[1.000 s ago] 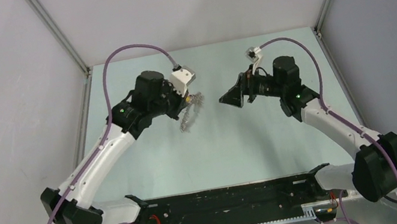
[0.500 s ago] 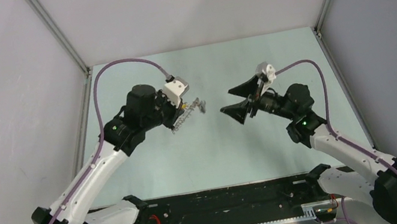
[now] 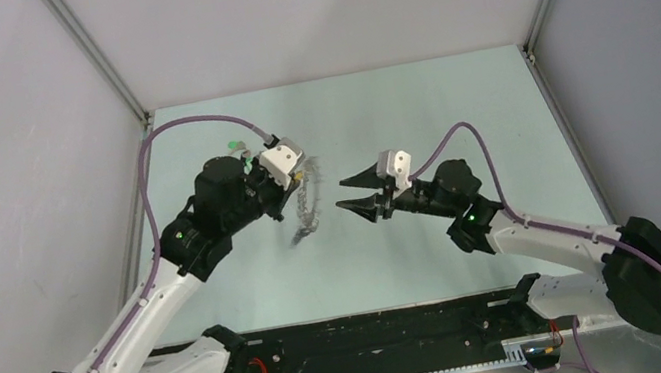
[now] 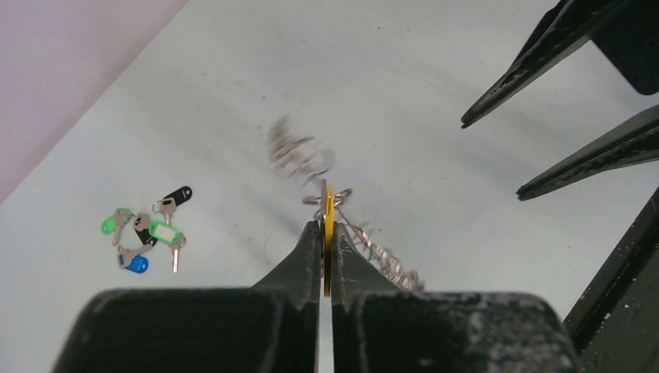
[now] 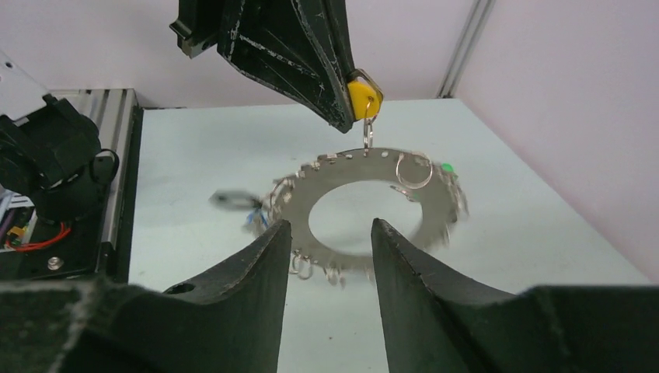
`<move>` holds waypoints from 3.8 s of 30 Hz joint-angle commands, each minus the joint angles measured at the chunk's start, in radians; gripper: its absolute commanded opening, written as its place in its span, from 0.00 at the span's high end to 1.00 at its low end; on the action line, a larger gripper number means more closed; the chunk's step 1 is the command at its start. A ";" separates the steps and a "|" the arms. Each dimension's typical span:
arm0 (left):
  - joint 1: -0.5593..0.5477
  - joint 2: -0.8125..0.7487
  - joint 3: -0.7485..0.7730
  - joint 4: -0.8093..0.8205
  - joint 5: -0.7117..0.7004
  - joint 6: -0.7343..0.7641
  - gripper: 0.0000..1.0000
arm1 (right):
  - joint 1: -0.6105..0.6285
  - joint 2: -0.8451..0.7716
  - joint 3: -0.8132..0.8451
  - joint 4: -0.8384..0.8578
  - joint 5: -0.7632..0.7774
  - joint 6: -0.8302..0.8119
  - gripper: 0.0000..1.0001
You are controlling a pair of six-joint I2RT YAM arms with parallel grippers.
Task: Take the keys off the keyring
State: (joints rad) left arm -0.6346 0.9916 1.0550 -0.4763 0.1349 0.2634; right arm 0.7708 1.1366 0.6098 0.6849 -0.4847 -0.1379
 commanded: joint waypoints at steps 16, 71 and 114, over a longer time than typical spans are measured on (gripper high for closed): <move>-0.005 -0.051 -0.008 0.100 0.066 0.048 1.00 | 0.042 0.206 0.168 0.227 -0.011 -0.069 0.60; -0.100 0.069 0.137 -0.066 0.123 0.280 1.00 | -0.159 0.057 0.192 -0.148 -0.298 -0.152 0.51; -0.199 0.210 0.335 -0.145 0.135 0.414 1.00 | -0.197 0.085 0.203 -0.029 -0.467 -0.002 0.82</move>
State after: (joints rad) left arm -0.8249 1.2072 1.3357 -0.6613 0.2485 0.6556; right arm 0.5743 1.2259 0.7647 0.6044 -0.9245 -0.1673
